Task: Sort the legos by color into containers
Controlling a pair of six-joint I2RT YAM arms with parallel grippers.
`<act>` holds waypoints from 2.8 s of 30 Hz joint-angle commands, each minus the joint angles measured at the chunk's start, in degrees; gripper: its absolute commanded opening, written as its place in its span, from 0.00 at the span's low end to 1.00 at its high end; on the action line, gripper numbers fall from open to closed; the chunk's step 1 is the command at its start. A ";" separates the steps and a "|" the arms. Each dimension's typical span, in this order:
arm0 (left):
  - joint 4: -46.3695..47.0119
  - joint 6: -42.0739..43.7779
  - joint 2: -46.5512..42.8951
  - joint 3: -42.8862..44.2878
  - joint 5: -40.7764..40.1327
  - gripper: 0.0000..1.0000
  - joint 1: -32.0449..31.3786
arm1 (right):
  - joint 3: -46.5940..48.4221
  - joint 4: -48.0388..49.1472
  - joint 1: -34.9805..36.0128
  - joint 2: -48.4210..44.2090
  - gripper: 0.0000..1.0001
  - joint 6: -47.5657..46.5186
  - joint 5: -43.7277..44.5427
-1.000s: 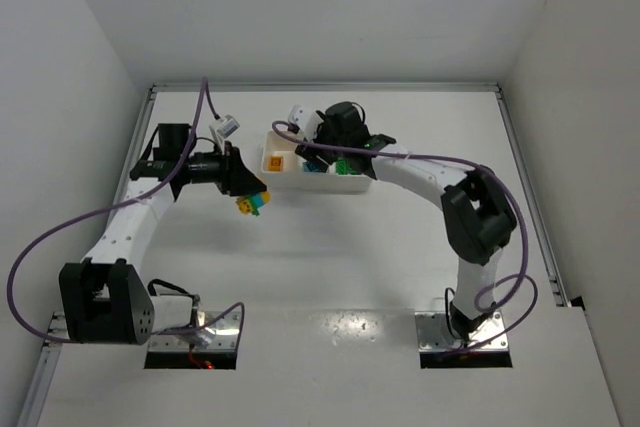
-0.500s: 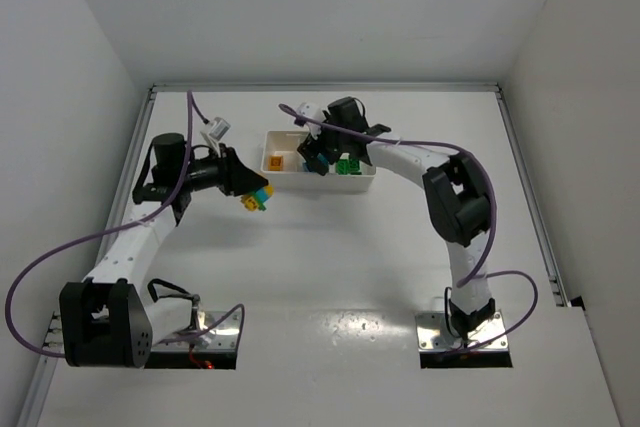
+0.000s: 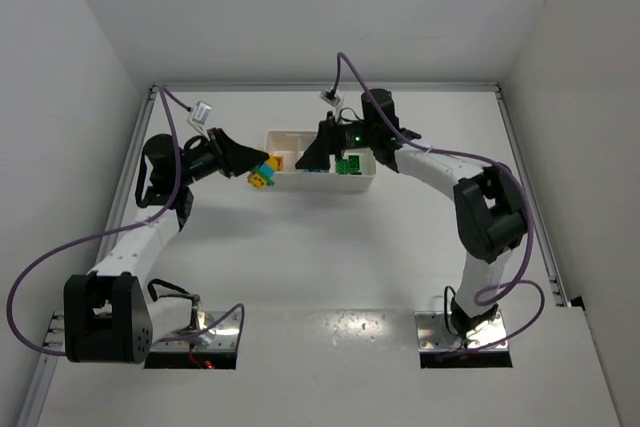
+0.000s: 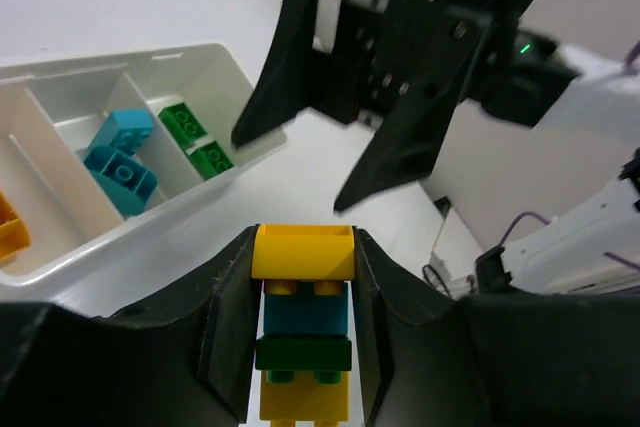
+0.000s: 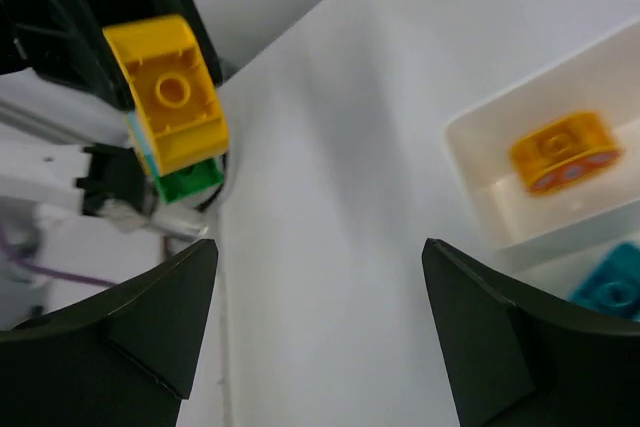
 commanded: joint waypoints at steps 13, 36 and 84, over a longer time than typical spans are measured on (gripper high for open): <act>9.95 -8.56 2.87 1.90 1.68 0.00 -1.07 | 0.74 30.62 1.80 6.33 0.84 34.00 -13.25; 8.89 -7.41 9.55 4.72 7.22 0.00 -4.84 | 2.41 34.84 5.05 8.00 0.73 32.34 -13.78; -15.19 15.27 6.21 10.26 8.01 0.71 -9.24 | -2.16 30.89 -1.80 -0.17 0.00 31.73 -14.65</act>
